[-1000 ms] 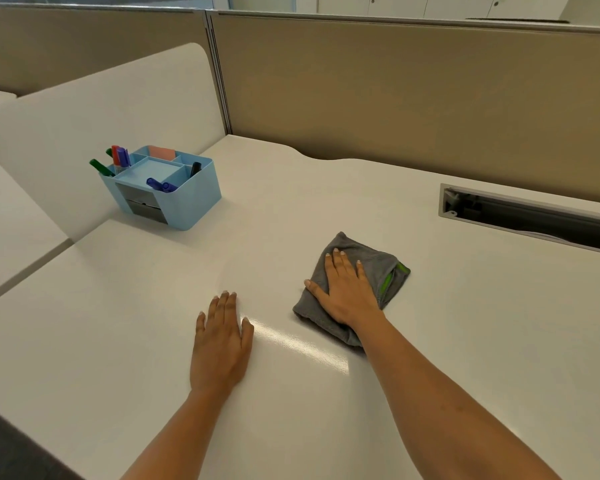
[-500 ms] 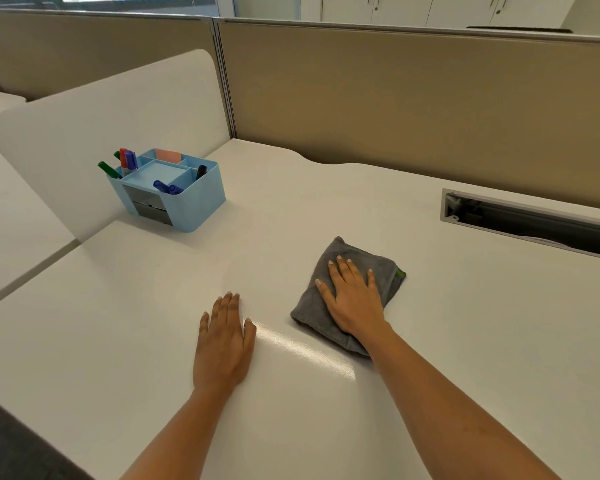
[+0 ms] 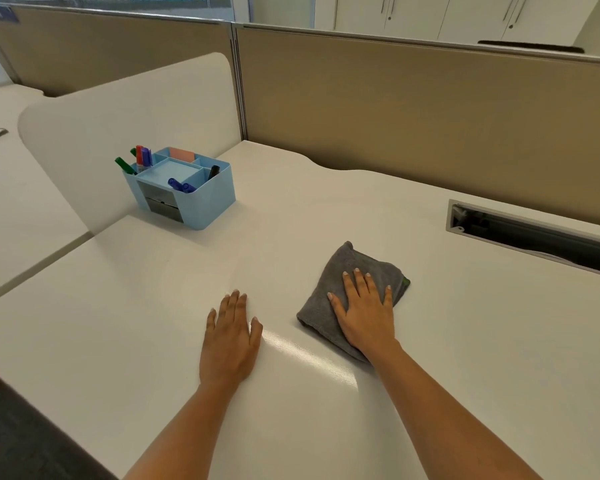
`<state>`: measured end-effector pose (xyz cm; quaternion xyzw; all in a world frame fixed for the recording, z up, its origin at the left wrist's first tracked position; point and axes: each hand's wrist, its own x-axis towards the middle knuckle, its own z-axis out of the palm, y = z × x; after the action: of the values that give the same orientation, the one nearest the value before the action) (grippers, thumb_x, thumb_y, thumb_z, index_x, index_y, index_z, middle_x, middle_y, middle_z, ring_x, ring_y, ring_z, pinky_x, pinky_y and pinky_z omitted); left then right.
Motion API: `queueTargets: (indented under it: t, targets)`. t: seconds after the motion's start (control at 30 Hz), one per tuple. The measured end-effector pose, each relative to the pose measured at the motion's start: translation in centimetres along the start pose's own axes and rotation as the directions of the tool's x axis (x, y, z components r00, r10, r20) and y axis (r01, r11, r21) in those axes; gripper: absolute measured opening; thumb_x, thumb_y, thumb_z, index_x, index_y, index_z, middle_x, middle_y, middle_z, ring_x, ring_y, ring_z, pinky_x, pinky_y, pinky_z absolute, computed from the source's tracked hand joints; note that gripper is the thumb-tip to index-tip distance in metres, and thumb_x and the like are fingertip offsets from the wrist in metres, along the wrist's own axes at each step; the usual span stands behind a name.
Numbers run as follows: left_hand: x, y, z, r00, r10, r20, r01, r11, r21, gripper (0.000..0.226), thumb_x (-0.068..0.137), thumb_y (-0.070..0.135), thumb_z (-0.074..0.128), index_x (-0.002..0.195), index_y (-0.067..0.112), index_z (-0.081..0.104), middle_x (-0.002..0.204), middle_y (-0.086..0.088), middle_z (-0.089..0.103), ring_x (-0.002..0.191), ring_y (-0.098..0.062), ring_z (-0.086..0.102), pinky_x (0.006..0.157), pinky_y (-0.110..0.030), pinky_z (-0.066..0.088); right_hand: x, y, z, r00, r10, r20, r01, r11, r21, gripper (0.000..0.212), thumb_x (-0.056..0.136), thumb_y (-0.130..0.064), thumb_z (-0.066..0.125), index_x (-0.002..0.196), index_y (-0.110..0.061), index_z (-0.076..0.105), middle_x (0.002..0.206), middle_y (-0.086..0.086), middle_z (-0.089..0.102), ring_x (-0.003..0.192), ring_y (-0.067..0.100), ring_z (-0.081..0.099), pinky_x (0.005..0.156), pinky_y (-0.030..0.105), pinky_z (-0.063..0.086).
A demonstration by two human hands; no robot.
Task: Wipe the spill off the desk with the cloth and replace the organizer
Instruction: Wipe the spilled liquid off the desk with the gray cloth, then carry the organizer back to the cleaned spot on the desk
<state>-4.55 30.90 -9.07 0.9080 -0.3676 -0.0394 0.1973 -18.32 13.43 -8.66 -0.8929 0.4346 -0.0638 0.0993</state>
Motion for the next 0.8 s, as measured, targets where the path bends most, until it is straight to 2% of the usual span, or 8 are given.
queueTargets:
  t: [0.27,0.4,0.5,0.6,0.7,0.8]
  targets:
    - [0.1,-0.4,0.1,1.0,0.001,0.013,0.0,0.997,-0.074,0.053,0.097,0.034,0.022,0.147,0.017,0.014,0.158,0.001,0.013,0.146,-0.011,0.007,0.12,-0.032,0.001,0.0,0.0,-0.2,1.0,0.02,0.014,-0.02,1.0,0.021,0.061,0.094,-0.056,0.022,0.149,-0.029,0.015,0.16,-0.004,0.012,0.147,0.016,0.007,0.118,0.049,-0.001]
    - [0.4,-0.5,-0.3,0.998,-0.009,0.061,0.023,0.972,-0.234,0.052,0.097,0.036,0.026,0.145,0.018,0.02,0.157,0.002,0.017,0.146,-0.01,0.008,0.12,-0.03,0.0,0.0,-0.5,-0.7,0.998,0.049,0.032,-0.049,0.999,0.006,0.06,0.095,-0.055,0.024,0.148,-0.028,0.018,0.159,-0.004,0.015,0.147,0.017,0.009,0.118,0.051,0.003]
    - [1.0,-1.0,-1.1,0.994,-0.018,0.104,0.059,0.909,-0.412,0.048,0.097,0.033,0.03,0.143,0.019,0.026,0.155,0.003,0.024,0.145,-0.01,0.012,0.119,-0.029,0.001,0.4,-1.8,-1.4,0.989,0.134,0.06,-0.135,0.991,0.007,0.058,0.095,-0.053,0.026,0.146,-0.026,0.025,0.158,-0.002,0.019,0.147,0.018,0.013,0.117,0.055,0.005]
    - [2.5,-2.3,-2.6,0.99,-0.015,0.142,0.092,0.829,-0.551,0.046,0.097,0.033,0.034,0.141,0.019,0.031,0.152,0.001,0.03,0.143,-0.014,0.019,0.12,-0.033,0.011,1.5,-4.1,-2.3,0.972,0.233,0.045,-0.233,0.973,-0.007,0.052,0.095,-0.048,0.034,0.14,-0.02,0.038,0.154,0.0,0.029,0.146,0.02,0.017,0.116,0.057,0.006]
    - [5.1,-4.1,-4.9,0.984,-0.089,0.151,0.167,0.744,-0.647,0.044,0.096,0.034,0.035,0.138,0.018,0.036,0.149,-0.003,0.036,0.138,-0.018,0.031,0.116,-0.034,0.022,2.6,-7.0,-3.1,0.968,0.249,0.02,-0.25,0.968,0.039,0.05,0.095,-0.042,0.039,0.138,-0.015,0.041,0.154,0.003,0.031,0.146,0.02,0.016,0.118,0.051,0.004]
    - [9.1,-6.8,-7.5,0.977,-0.158,0.142,0.212,0.708,-0.673,0.045,0.097,0.034,0.034,0.137,0.015,0.037,0.147,-0.007,0.038,0.135,-0.023,0.035,0.112,-0.035,0.026,4.7,-11.5,-3.6,0.976,0.218,0.022,-0.218,0.958,0.188,0.052,0.096,-0.039,0.04,0.14,-0.012,0.038,0.154,0.006,0.03,0.145,0.02,0.019,0.119,0.042,0.01]
